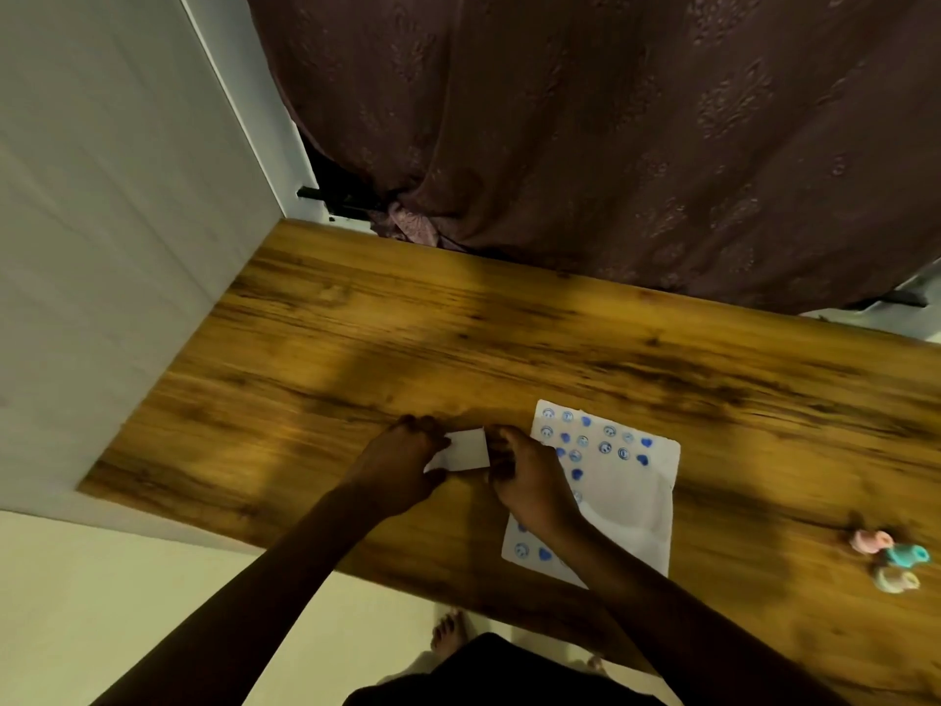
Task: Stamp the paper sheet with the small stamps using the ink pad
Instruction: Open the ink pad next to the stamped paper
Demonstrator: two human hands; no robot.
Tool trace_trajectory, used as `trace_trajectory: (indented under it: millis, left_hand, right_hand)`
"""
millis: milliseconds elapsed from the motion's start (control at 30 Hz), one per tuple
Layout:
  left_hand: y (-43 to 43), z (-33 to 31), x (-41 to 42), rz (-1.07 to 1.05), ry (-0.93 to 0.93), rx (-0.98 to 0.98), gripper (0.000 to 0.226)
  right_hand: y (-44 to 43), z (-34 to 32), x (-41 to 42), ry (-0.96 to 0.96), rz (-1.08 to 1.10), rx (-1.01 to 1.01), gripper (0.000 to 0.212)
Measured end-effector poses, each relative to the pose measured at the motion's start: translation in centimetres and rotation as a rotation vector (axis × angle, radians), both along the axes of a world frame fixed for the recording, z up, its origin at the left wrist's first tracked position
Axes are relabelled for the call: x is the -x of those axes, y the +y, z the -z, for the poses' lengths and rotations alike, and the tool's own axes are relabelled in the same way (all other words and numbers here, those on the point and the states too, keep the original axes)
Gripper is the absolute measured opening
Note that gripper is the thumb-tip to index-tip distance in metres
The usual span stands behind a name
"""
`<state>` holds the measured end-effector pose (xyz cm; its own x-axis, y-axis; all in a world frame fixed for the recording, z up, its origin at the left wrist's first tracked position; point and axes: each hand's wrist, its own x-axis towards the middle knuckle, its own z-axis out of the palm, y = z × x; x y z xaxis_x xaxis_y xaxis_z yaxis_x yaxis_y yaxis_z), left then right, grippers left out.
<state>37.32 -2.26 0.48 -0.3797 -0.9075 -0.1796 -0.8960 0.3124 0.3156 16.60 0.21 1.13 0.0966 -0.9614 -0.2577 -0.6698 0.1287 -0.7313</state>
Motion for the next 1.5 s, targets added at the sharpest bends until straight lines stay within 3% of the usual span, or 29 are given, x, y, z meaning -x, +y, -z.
trace_trajectory:
  millis: [533, 667, 1133, 1500]
  left_hand:
    - [-4.2, -3.1, -1.8, 0.163, 0.118, -0.168, 0.032]
    - [-4.8, -2.9, -1.8, 0.138, 0.141, -0.198, 0.032]
    - [-6.8, -1.3, -1.9, 0.069, 0.193, -0.244, 0.032]
    - [-8.1, 1.2, -2.4, 0.051, 0.077, -0.094, 0.047]
  right_hand:
    - [-1.2, -0.4, -0.3, 0.044, -0.023, -0.020, 0.055]
    - [-1.1, -0.5, -0.4, 0.047, -0.018, -0.032, 0.045]
    - [-1.1, -0.1, -0.5, 0.047, -0.026, -0.076, 0.041]
    - [-1.2, 0.6, -0.4, 0.091, -0.026, -0.064, 0.027]
